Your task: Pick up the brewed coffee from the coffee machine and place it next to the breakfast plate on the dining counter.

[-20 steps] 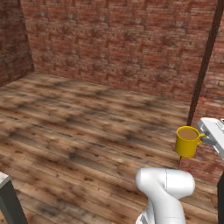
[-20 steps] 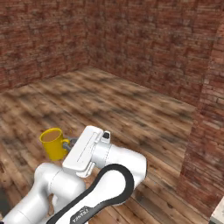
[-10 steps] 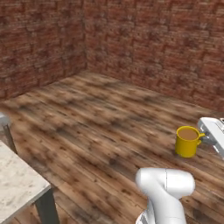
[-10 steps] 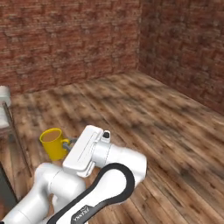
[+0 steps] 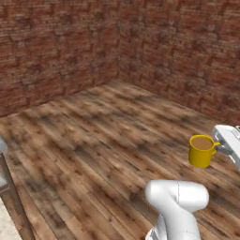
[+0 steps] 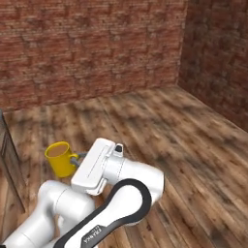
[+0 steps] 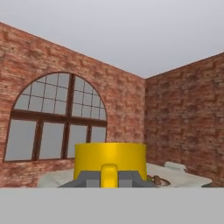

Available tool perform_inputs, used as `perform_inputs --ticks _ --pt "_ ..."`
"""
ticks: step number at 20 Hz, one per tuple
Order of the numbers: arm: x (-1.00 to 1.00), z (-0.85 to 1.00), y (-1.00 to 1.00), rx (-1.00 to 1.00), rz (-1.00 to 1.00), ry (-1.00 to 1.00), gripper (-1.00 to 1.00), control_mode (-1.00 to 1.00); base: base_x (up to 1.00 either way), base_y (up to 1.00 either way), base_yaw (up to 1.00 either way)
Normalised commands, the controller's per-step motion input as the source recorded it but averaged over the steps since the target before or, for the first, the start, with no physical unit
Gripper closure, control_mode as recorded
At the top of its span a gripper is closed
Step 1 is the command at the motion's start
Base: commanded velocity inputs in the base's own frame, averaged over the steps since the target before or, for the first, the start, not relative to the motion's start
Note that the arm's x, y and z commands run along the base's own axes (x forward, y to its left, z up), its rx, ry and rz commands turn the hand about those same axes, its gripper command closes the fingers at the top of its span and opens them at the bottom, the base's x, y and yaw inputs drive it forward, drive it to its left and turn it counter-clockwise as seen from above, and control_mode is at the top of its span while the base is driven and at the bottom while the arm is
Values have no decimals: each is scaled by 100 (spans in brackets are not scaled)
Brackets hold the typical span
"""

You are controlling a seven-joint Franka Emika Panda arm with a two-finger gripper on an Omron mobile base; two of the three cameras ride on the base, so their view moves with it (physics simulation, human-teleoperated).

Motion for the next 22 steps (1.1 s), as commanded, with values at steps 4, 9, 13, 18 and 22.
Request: perform_inputs --ticks 4,9,13,18,22 --pt "0 0 0 0 0 0 100 100 100 -1 38" --pt "0 0 0 0 0 0 100 100 100 0 45" --pt "0 0 0 0 0 0 100 100 100 -6 52" --pt "0 0 0 0 0 0 100 100 100 -4 54" --pt "0 0 0 0 0 0 100 100 100 0 52"
